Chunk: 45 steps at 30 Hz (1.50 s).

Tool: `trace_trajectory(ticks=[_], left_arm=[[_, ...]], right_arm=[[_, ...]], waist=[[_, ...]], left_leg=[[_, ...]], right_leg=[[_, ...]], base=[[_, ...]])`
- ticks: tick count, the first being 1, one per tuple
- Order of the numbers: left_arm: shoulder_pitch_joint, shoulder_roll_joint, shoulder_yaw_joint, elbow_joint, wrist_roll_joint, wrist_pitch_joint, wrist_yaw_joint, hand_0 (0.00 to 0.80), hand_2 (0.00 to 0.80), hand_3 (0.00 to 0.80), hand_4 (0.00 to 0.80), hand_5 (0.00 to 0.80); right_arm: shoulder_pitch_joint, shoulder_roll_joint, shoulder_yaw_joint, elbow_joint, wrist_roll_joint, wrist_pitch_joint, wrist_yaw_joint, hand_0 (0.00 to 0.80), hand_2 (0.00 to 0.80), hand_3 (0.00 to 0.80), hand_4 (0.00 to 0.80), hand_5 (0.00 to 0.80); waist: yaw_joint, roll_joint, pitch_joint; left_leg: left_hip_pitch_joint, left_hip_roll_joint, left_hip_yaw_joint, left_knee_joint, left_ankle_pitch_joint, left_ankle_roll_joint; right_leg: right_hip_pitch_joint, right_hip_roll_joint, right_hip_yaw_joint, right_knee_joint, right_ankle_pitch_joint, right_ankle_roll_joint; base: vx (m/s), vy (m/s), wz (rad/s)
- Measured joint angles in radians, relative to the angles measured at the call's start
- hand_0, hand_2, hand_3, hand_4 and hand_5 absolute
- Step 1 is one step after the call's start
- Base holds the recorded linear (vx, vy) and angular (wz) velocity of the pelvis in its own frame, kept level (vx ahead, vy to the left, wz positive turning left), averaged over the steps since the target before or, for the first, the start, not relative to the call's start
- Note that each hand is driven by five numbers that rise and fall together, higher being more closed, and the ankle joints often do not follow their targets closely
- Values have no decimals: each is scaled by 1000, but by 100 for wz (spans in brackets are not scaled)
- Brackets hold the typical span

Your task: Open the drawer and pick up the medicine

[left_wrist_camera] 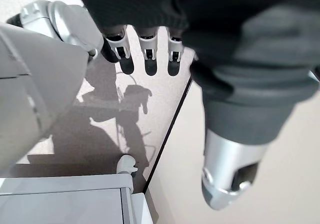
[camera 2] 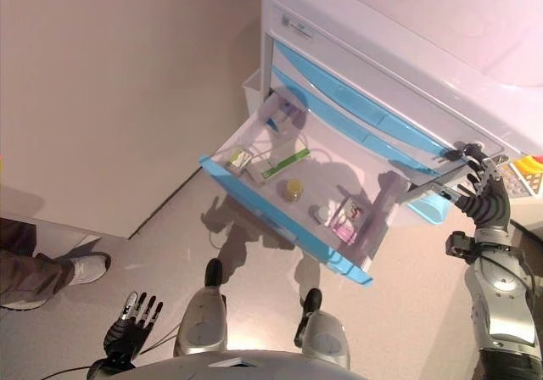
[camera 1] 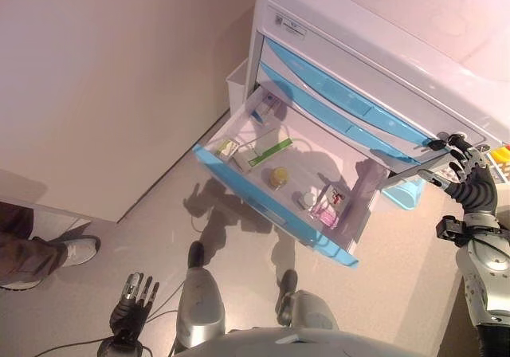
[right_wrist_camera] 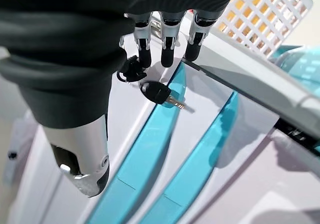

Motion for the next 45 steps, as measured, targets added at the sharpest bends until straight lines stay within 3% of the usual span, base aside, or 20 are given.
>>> trace_trajectory(ticks=[4, 8, 11, 14, 18, 24, 30, 36, 45], left_arm=[[0, -1, -5, 2, 1, -1, 0, 0, 0, 0, 0, 0], [-1, -2, -11, 2, 1, -1, 0, 0, 0, 0, 0, 0], [-1, 0, -29, 1, 1, -2, 0, 0, 0, 0, 0, 0], [4, 4, -39, 1, 1, -2, -2, 0, 0, 0, 0, 0], [2, 12, -41, -19, 0, -2, -2, 0, 0, 0, 0, 0], [5, 12, -48, -69, -1, -3, -9, 0, 0, 0, 0, 0], [48, 8, -51, -104, -4, -14, -10, 0, 0, 0, 0, 0], [52, 13, -96, -173, -6, -13, 35, 0, 0, 0, 0, 0], [53, 9, -140, -179, -25, -13, 90, 0, 0, 0, 0, 0]], right_arm=[[-3, -25, 28, -14, -20, 38, 13, 0, 0, 0, 0, 0], [-40, -59, 169, -132, -42, 18, 92, 0, 0, 0, 0, 0], [-88, -58, 224, -166, -45, 8, 106, 0, 0, 0, 0, 0], [-125, -58, 226, -171, -44, 9, 105, 0, 0, 0, 0, 0], [-105, -52, 236, -170, -29, 45, 105, 0, 0, 0, 0, 0], [75, 51, 288, -70, -17, 111, 124, 0, 0, 0, 0, 0], [242, 74, 291, -10, -18, 105, 164, 0, 0, 0, 0, 0], [259, 47, 361, -14, -55, 64, 183, 0, 0, 0, 0, 0], [214, -3, 417, -30, -128, 37, 108, 0, 0, 0, 0, 0]], waist=[[1, 15, 3], [20, 31, 13], [64, 29, 18], [77, 15, 25], [65, -13, 39], [43, -26, 45], [-23, -27, 46], [-29, -26, 46], [-31, -2, 54]], left_leg=[[-13, -1, -20, 2, 0, 0], [-28, -7, -46, 17, 0, 0], [-32, -11, -51, 16, 2, 1], [-37, -11, -51, 15, 3, 1], [-40, -10, -47, 16, 3, 1], [-32, -8, -32, 12, -1, 1], [-7, -3, 1, 10, -8, 1], [21, 3, 37, -5, -8, 1], [21, -1, 39, -5, -7, 1]], right_leg=[[6, 1, -20, -2, -1, 0], [8, 0, -41, -2, -2, 1], [8, -2, -44, -4, -2, 1], [11, -1, -44, -10, -3, 3], [9, -1, -41, -16, -2, 3], [4, -2, -27, -18, -2, 3], [3, -3, 6, -18, -2, 3], [-2, -4, 36, -16, -1, 4], [-3, -7, 38, -16, 1, 5]], base=[[13, -40, 14], [3, -23, 17], [-15, -24, 10], [-34, -25, 8], [-51, -10, -2], [-28, 14, -7], [-23, 17, -17], [-28, 34, -14], [-7, 11, -1]])
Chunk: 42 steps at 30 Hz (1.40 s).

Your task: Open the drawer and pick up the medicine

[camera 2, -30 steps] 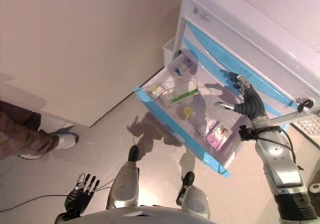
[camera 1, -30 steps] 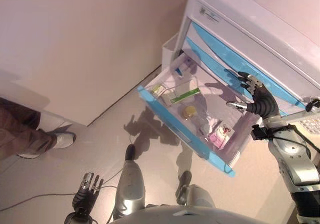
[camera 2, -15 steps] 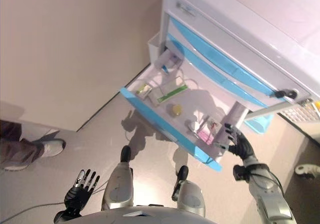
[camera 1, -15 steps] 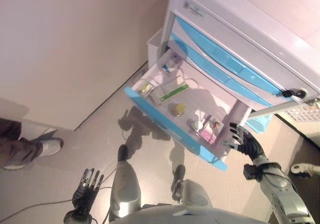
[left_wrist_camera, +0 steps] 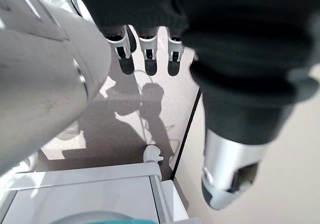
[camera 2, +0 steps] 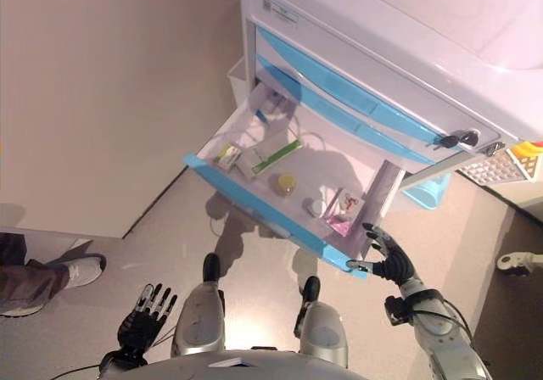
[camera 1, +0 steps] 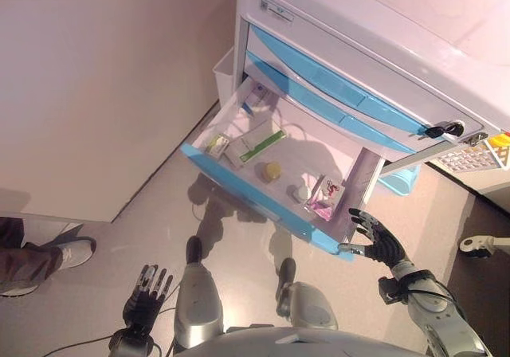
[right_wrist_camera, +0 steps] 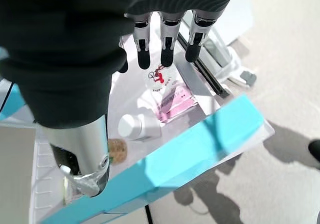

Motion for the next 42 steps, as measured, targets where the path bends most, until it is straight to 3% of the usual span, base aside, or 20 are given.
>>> trace_trajectory(ticks=[8, 23, 34, 42], left_arm=[[0, -7, -17, 1, -3, 0, 4, 0, 0, 0, 0, 0], [15, -9, -17, 7, -20, -1, 2, 0, 0, 0, 0, 0], [3, -8, -26, 60, -19, -3, -20, 0, 0, 0, 0, 0], [-30, -3, -39, 66, -19, -3, -34, 0, 0, 0, 0, 0]], right_arm=[[-56, -62, -7, -92, -51, -54, -38, 0, 0, 0, 0, 0], [-172, -147, -22, -181, -118, -76, -29, 0, 0, 0, 0, 0], [-345, -152, 105, -101, -196, 1, -31, 0, 0, 0, 0, 0], [-457, -147, 197, 36, -245, 67, -38, 0, 0, 0, 0, 0]], waist=[[8, 42, -14], [24, 42, -15], [60, 49, -9], [99, 91, 38]], left_leg=[[6, -9, -4, -4, 3, 4], [2, -10, -10, -13, 7, 6], [-38, -31, -48, -9, 22, 13], [-83, -48, -70, 23, 24, 24]], right_leg=[[9, -8, -6, -1, 2, 5], [8, -10, -17, 2, 2, 5], [-11, -26, -53, 19, -2, 10], [-45, -45, -63, 63, -9, 19]], base=[[3, 11, 2], [3, 0, 1], [10, -1, 11], [-2, 4, 8]])
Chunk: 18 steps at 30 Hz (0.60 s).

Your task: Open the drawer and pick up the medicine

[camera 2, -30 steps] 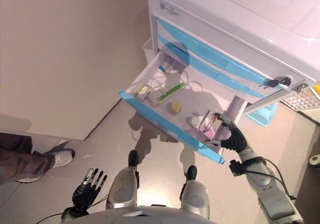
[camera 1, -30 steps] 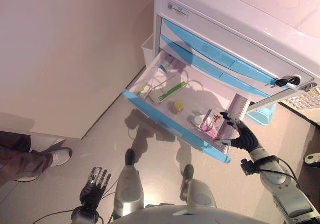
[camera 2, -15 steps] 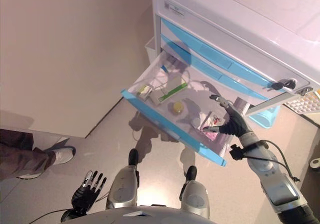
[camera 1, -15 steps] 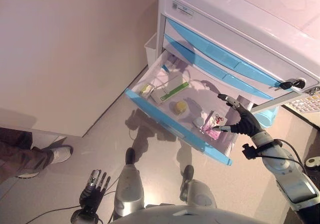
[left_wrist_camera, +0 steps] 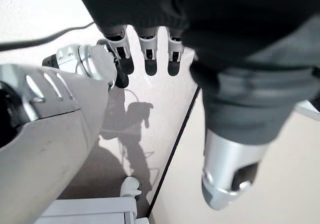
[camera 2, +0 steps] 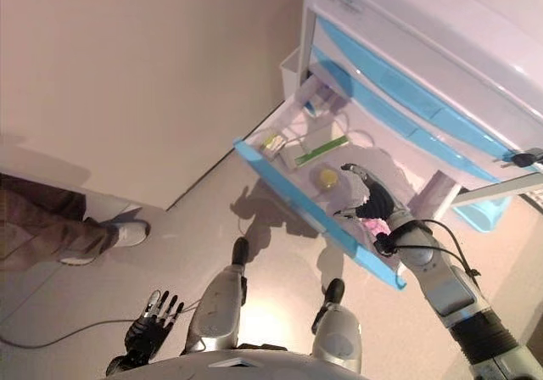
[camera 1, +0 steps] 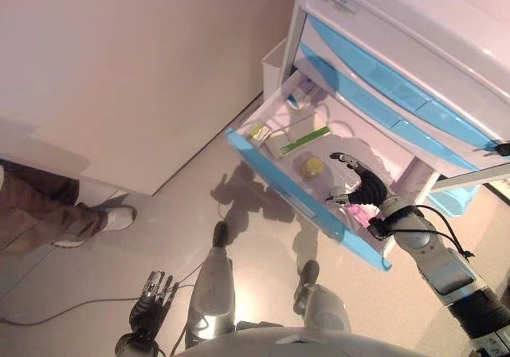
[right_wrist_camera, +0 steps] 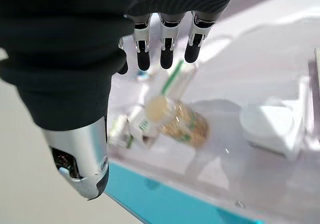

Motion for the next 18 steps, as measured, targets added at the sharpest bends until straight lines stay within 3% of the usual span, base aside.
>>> trace_trajectory(ticks=[18], left_arm=[[-45, 6, -18, -1, 3, 1, -12, 0, 0, 0, 0, 0]], right_arm=[[-182, 17, 57, 177, -81, 20, -146, 0, 0, 0, 0, 0]], waist=[[40, 26, 58]], left_leg=[[-39, -29, -39, 15, 16, 17]], right_leg=[[-34, -33, -33, 64, -23, 2]], base=[[1, -8, 7]])
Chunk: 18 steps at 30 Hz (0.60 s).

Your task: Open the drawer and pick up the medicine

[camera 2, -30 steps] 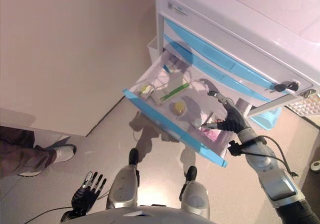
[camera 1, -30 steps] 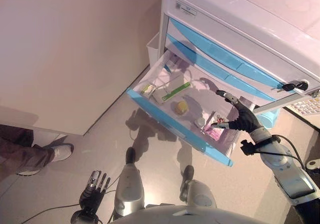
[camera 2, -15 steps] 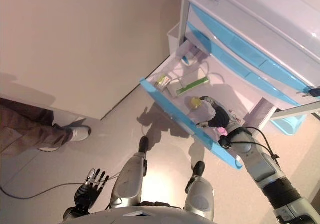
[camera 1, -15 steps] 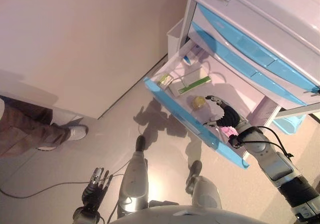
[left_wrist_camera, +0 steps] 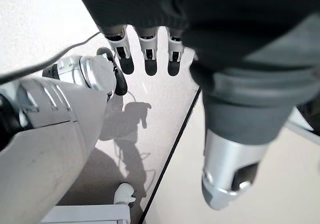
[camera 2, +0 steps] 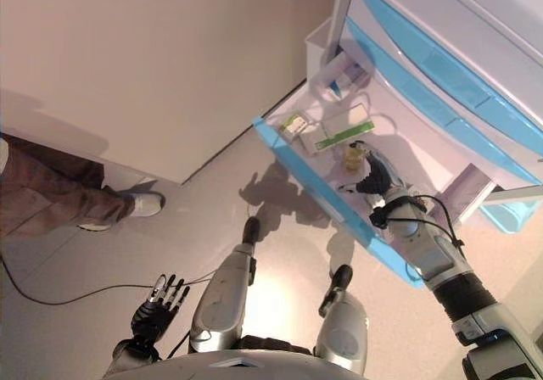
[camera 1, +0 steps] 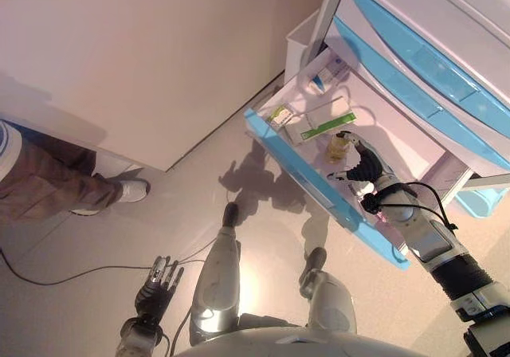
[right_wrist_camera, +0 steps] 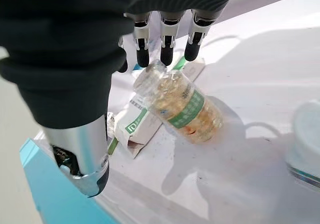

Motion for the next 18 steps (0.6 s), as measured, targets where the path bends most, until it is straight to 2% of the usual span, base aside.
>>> trace_trajectory(ticks=[5, 18], left_arm=[[0, 3, 0, 0, 1, 0, 0, 0, 0, 0, 0, 0], [0, 3, -1, -10, 1, -2, 0, 0, 0, 0, 0, 0]], right_arm=[[-1, 0, 1, 1, -5, 0, -23, 0, 0, 0, 0, 0], [70, 0, -20, -108, -17, -4, -15, 0, 0, 0, 0, 0]], waist=[[12, 0, 0], [4, -17, 19]], left_leg=[[-3, -1, -1, -1, 2, 3], [-3, 2, 9, -1, 1, 2]], right_leg=[[0, -2, -6, 4, 0, 0], [-13, -2, 7, 11, -1, -1]], base=[[5, -4, 2], [3, 0, -2]])
